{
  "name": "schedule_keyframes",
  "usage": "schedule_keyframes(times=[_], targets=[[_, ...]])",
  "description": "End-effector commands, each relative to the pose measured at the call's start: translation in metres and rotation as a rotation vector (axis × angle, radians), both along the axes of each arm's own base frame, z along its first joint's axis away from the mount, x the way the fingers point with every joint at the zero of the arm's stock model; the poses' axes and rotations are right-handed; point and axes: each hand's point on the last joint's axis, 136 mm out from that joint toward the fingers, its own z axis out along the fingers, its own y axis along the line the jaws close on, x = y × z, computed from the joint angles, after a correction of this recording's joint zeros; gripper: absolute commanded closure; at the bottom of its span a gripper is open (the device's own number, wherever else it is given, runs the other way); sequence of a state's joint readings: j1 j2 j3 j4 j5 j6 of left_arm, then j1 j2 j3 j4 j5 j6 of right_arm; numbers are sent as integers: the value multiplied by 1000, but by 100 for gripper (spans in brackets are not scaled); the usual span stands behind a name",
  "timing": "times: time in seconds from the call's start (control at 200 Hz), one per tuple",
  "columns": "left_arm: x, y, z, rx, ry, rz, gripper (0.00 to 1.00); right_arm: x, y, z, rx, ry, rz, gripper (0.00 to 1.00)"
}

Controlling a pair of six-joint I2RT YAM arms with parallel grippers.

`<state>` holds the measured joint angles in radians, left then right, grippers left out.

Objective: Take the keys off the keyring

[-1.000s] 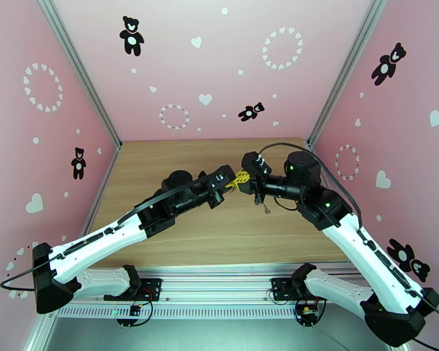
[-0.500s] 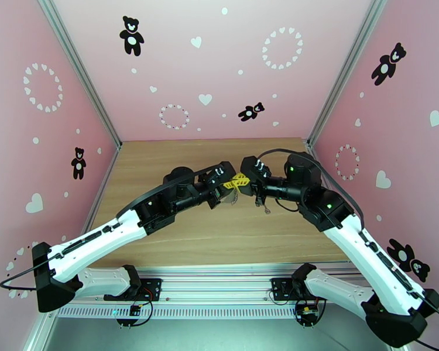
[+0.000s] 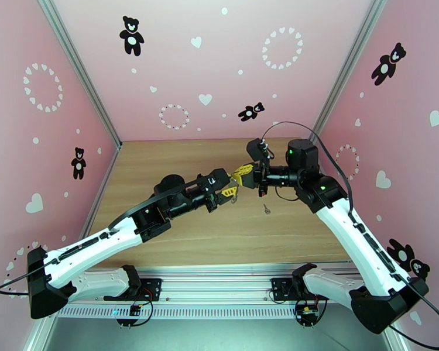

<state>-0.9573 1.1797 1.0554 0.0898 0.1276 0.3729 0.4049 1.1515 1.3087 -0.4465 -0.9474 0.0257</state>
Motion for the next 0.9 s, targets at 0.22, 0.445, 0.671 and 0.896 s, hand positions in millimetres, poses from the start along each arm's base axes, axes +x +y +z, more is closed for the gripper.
schedule_keyframes(times=[0.22, 0.445, 0.671, 0.896], targets=[[9, 5, -1, -20, -34, 61, 62, -11, -4, 30, 91, 42, 59, 100], [11, -4, 4, -16, -48, 39, 63, -16, -6, 28, 94, 35, 69, 100], [12, -6, 3, -11, -55, 34, 67, -18, -7, 26, 94, 30, 64, 100], [14, -4, 7, -29, -62, 51, 67, -18, -9, 21, 85, 24, 48, 100]])
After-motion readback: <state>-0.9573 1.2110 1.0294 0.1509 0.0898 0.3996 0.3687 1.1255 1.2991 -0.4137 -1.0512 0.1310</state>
